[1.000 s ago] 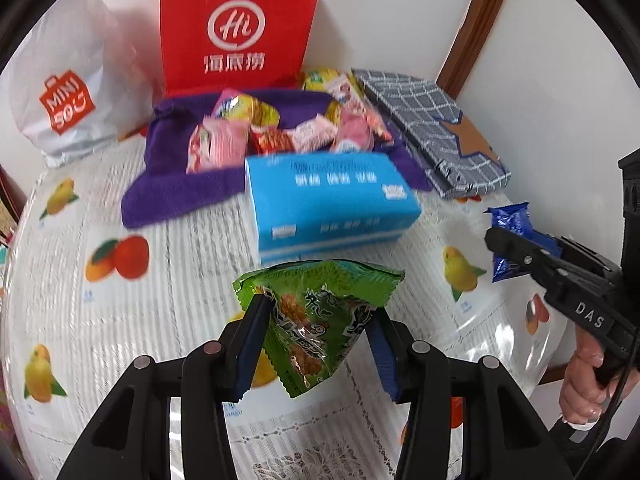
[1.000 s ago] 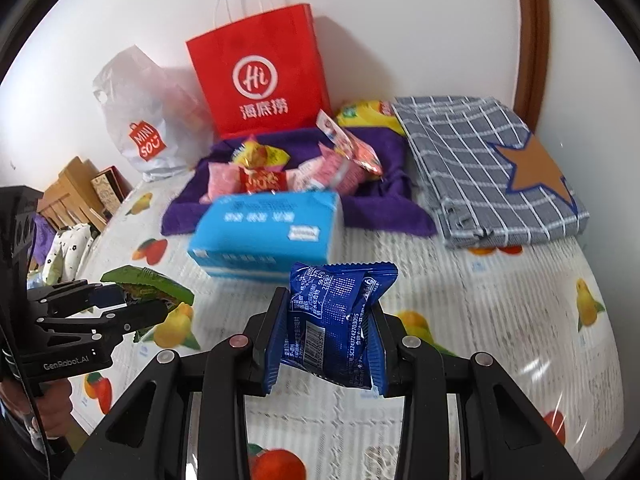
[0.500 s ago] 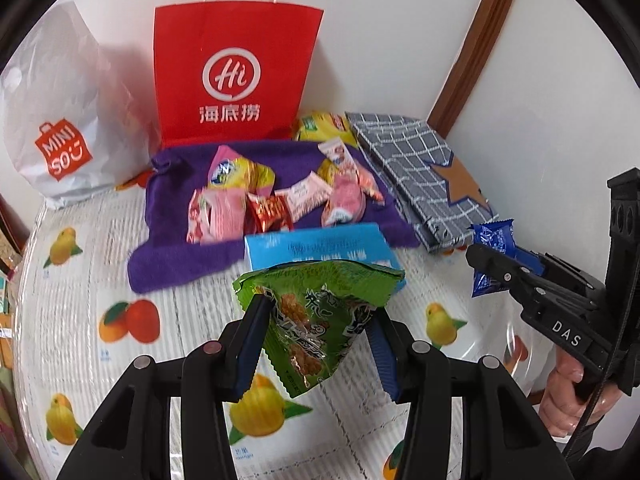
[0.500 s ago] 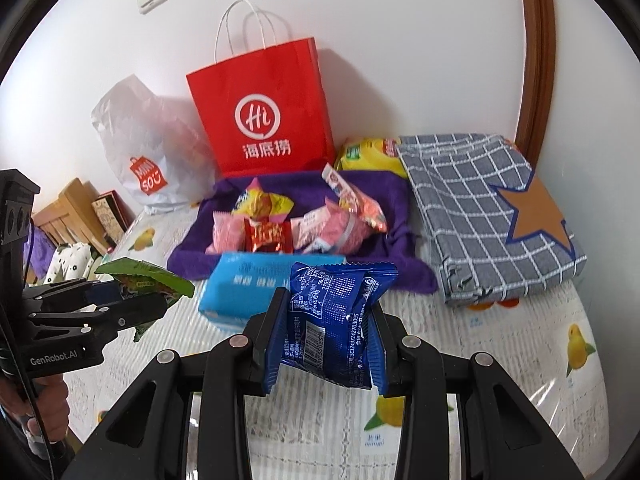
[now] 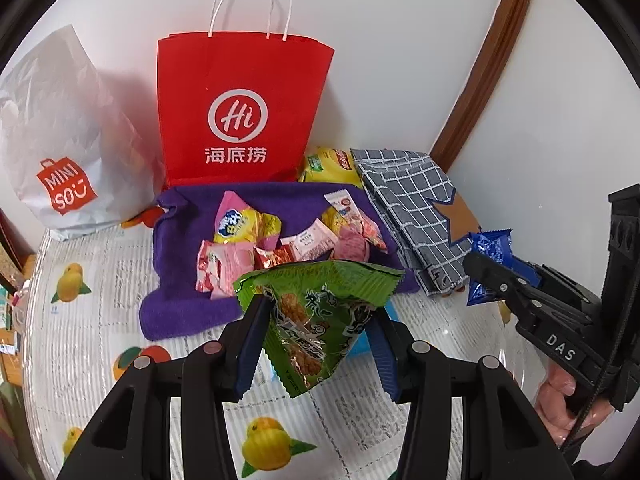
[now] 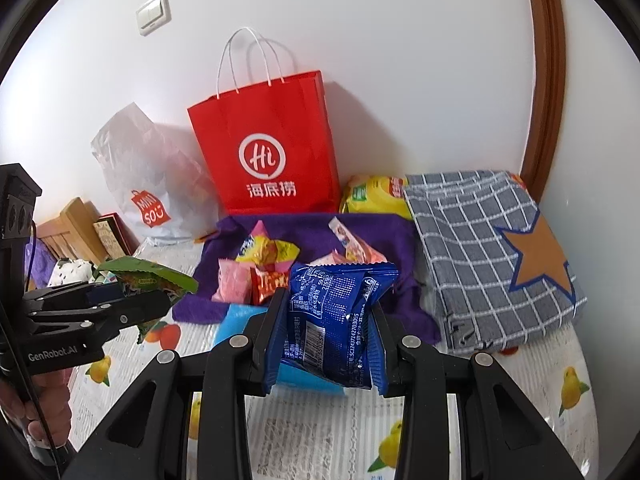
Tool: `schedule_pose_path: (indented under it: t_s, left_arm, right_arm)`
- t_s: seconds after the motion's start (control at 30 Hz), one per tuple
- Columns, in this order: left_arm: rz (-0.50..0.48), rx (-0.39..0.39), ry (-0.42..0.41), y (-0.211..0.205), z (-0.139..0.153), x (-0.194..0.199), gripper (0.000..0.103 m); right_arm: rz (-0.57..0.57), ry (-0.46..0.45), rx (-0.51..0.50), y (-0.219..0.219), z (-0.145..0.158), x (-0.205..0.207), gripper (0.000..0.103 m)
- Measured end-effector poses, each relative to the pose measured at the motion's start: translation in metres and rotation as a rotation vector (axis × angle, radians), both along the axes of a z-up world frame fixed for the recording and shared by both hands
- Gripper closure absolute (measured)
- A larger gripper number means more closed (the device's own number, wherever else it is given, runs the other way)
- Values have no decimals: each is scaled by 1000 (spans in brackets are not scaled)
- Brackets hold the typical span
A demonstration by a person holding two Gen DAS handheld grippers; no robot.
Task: Organize snacks
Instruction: 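Carry green packet onto towel with left tool while right tool carries blue packet there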
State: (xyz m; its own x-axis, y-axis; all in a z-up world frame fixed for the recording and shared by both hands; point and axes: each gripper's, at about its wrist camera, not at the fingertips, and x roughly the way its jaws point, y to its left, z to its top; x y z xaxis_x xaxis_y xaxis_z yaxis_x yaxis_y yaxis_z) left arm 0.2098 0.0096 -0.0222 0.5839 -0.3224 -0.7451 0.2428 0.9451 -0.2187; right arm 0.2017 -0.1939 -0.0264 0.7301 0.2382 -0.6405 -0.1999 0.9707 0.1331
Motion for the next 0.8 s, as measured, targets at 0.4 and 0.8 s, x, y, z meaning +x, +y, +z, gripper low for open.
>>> schedule_pose_path:
  t_s: [0.4, 0.8]
  left_arm:
    - [22, 0, -9, 12, 3, 32, 57]
    - [43, -4, -26, 27, 7, 68, 57]
  right_arm:
    - [9, -10, -6, 11, 11, 36, 67]
    - [2, -18, -20, 20, 18, 73, 67]
